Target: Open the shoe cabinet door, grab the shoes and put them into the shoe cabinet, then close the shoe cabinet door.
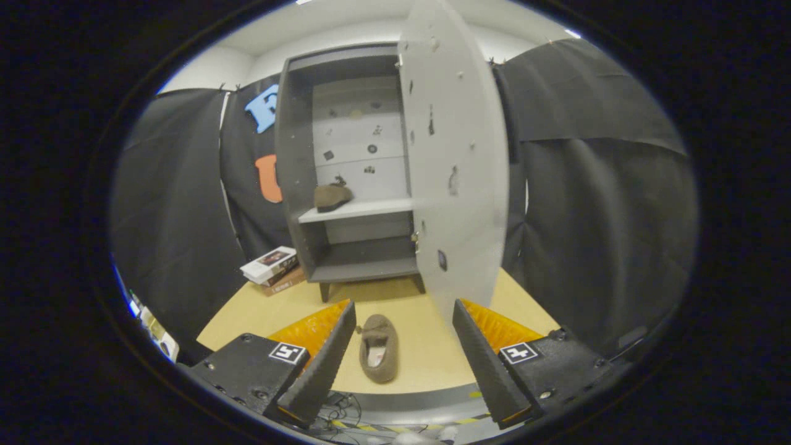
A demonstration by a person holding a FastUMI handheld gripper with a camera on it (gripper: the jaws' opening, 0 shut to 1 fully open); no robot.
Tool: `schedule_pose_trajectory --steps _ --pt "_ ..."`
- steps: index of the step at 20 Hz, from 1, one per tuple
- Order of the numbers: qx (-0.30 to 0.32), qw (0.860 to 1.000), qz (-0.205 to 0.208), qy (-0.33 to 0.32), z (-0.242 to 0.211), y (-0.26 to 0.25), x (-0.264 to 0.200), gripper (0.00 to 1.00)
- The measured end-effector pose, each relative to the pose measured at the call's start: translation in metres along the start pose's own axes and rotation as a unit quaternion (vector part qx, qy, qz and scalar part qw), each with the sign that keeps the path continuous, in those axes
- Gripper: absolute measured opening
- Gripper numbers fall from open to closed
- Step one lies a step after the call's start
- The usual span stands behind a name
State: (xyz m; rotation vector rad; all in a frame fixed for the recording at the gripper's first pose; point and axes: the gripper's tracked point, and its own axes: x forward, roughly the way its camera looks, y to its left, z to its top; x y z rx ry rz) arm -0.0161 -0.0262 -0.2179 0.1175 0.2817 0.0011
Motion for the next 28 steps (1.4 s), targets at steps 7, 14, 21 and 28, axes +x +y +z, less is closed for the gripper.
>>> schedule_pose_trajectory --steps 7,14,21,28 --pt "-0.002 0.995 0.054 0.083 -0.09 0.075 0.095 0.99" --pt "0.015 0.981 0.043 0.188 -0.169 0.08 0.184 0.99" --pt "0.027 0.969 0.037 0.241 -0.19 0.075 0.255 0.99" --pt "0.023 0.961 0.043 0.273 -0.192 0.074 0.286 0.94"
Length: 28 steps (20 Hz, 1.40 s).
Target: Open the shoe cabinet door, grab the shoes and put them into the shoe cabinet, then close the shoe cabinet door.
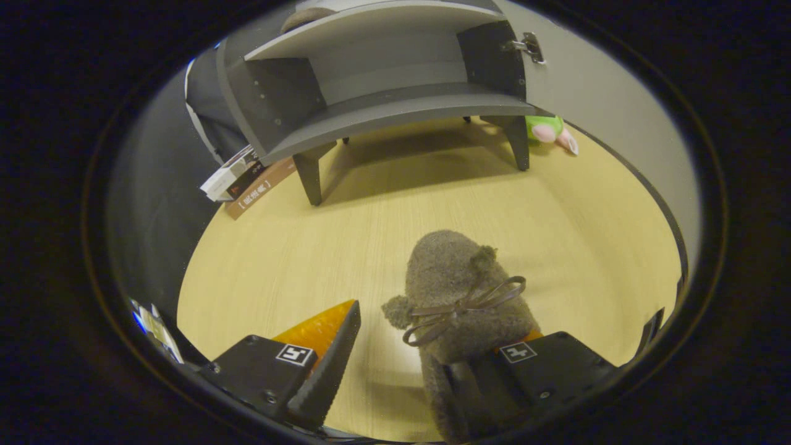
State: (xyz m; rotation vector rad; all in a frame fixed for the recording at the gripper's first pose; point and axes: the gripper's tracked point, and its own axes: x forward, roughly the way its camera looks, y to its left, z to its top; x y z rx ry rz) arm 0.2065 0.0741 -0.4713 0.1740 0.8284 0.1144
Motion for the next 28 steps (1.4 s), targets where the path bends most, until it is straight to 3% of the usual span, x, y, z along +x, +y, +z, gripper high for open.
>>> schedule_pose_trajectory --steps 1,3,8,13,19,24,28 --pt "-0.003 1.0 -0.003 0.004 0.0 -0.003 0.0 0.92" --pt "0.004 1.0 -0.01 0.008 0.0 -0.013 0.0 0.77" --pt "0.015 1.0 0.006 0.023 0.0 -0.014 -0.011 0.12" --pt "-0.003 1.0 0.029 -0.002 0.01 0.004 -0.045 0.07" --pt "-0.042 0.995 0.036 -0.085 0.054 0.032 -0.117 0.07" --pt "-0.034 0.984 0.041 -0.169 0.124 0.055 -0.181 0.07" --pt "-0.055 0.968 0.031 -0.243 0.195 0.07 -0.221 0.07"
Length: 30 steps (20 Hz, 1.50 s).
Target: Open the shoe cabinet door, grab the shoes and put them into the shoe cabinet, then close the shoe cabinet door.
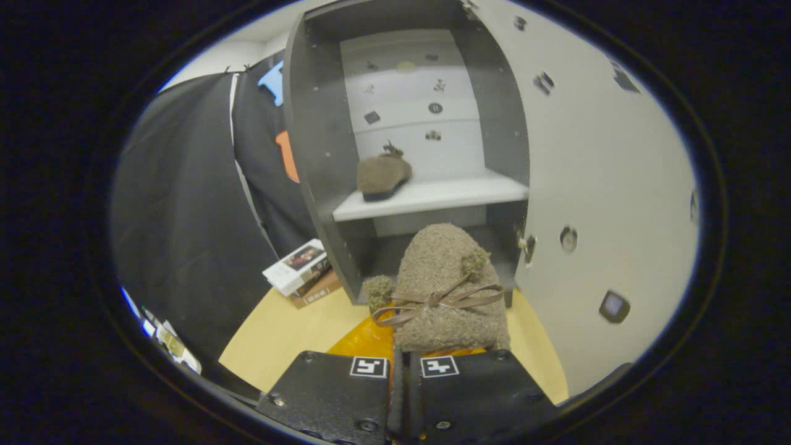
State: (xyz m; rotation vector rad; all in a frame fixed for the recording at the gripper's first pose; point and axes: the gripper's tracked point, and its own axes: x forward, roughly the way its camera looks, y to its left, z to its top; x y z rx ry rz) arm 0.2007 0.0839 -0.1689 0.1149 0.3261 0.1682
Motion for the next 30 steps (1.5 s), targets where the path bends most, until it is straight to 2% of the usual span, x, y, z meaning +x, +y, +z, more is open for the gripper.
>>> schedule_pose_trajectory --steps 4,7,14,17,23,28,30 --pt "-0.027 0.997 -0.01 -0.071 0.081 0.004 0.009 0.07" --pt "-0.041 0.994 -0.01 -0.101 0.133 0.002 0.034 0.07" --pt "-0.066 0.992 0.0 -0.107 0.207 -0.002 0.131 0.07" --pt "-0.087 0.992 -0.01 -0.092 0.219 -0.01 0.181 0.07" --pt "-0.067 0.997 -0.012 -0.03 0.207 -0.025 0.25 0.07" --pt "-0.038 0.999 -0.032 0.015 0.193 -0.043 0.276 0.07" --pt "-0.048 0.998 -0.037 0.032 0.188 -0.046 0.284 0.07"
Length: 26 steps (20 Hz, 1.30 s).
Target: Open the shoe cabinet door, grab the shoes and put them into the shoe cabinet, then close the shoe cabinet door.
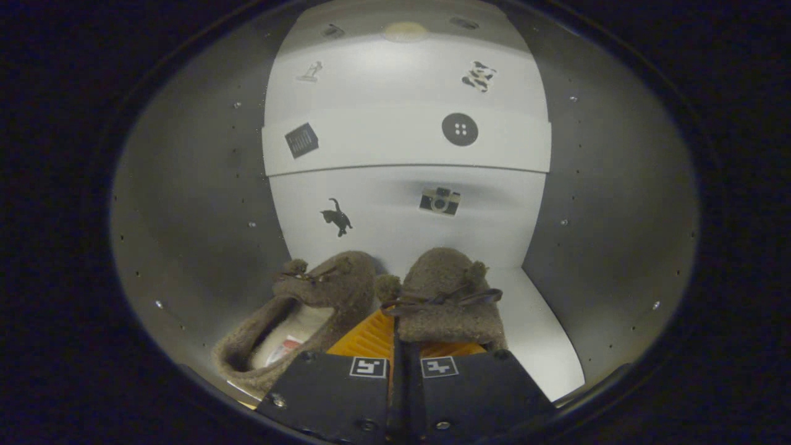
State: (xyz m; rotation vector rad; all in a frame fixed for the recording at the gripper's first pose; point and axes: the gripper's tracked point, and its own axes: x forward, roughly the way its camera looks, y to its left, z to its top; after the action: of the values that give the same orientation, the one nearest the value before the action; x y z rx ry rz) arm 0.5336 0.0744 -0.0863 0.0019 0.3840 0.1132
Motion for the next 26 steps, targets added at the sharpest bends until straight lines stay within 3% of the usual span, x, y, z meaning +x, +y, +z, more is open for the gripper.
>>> schedule_pose_trajectory --steps 7,12,14,18,23,26 --pt "-0.011 1.0 -0.012 0.018 -0.005 0.002 0.001 0.14" --pt "-0.012 1.0 -0.003 -0.004 -0.002 0.009 -0.025 0.5" --pt "-0.027 0.999 -0.019 -0.019 -0.003 0.005 -0.043 0.65" --pt "-0.047 0.996 -0.032 -0.069 0.0 0.012 -0.091 0.67" --pt "-0.046 0.993 -0.01 -0.111 -0.01 0.039 -0.174 0.99" --pt "-0.038 0.989 0.007 -0.139 -0.02 0.059 -0.23 0.99"
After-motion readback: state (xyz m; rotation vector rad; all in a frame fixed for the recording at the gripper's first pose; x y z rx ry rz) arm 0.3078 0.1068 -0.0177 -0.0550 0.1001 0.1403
